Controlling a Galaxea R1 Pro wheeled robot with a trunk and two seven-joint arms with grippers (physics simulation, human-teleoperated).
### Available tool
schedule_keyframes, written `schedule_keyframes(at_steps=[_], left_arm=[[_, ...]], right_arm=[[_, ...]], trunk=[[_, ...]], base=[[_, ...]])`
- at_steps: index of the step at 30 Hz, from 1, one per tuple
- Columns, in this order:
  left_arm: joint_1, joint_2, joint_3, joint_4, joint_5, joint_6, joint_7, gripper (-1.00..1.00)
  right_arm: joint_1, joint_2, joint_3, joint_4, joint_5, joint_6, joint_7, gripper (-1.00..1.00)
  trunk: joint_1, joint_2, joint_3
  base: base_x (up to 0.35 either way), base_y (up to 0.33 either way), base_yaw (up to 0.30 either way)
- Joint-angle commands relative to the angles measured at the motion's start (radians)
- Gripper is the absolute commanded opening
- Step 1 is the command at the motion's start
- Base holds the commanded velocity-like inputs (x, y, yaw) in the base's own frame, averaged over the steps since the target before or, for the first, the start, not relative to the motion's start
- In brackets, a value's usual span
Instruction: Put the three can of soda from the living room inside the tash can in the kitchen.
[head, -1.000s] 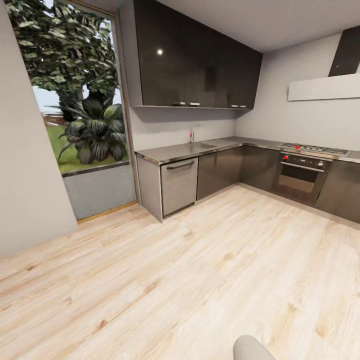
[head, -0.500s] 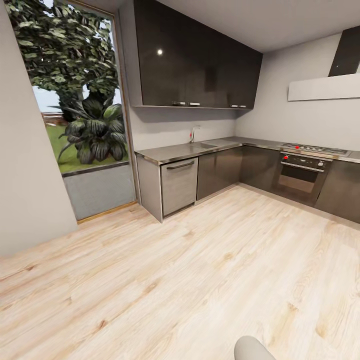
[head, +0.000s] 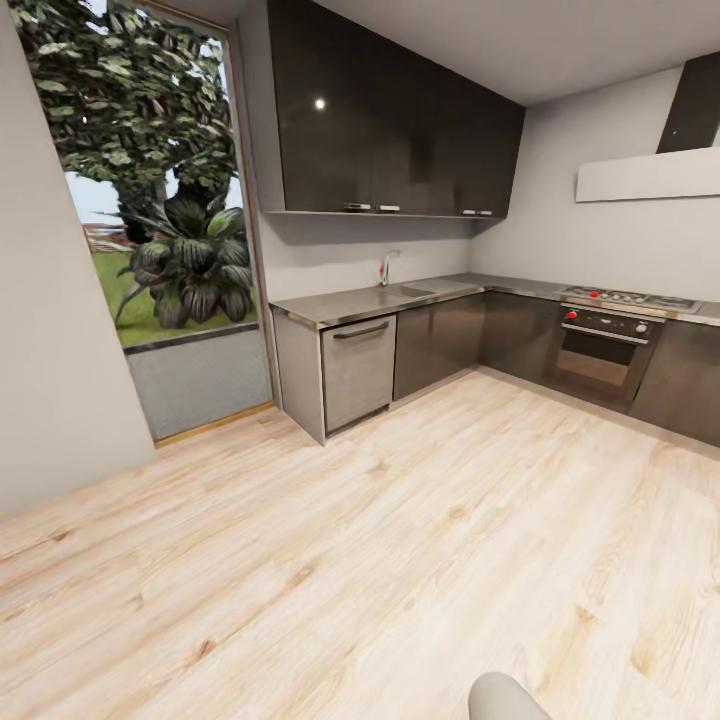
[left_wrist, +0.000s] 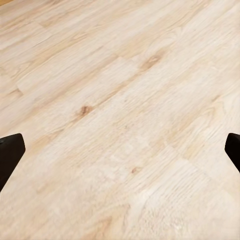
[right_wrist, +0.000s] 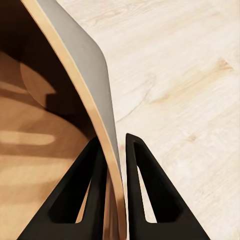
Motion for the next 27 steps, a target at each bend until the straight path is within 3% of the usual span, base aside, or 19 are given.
schedule_keyframes(at_steps=[1,27], left_arm=[[0.000,0.000,0.000,0.000,0.000,0.000,0.000,1.00],[0.000,0.000,0.000,0.000,0.000,0.001,0.001,1.00]], right_arm=[[0.000,0.000,-0.015,-0.002,-0.003,0.000,0.006,-1.00],[0.000,0.001,-0.014,-0.001,-0.003,-0.001,0.006,-1.00]], trunk=[[0.000,0.000,0.000],[0.000,0.000,0.000]], base=[[0.000,0.000,0.000],[0.000,0.000,0.000]])
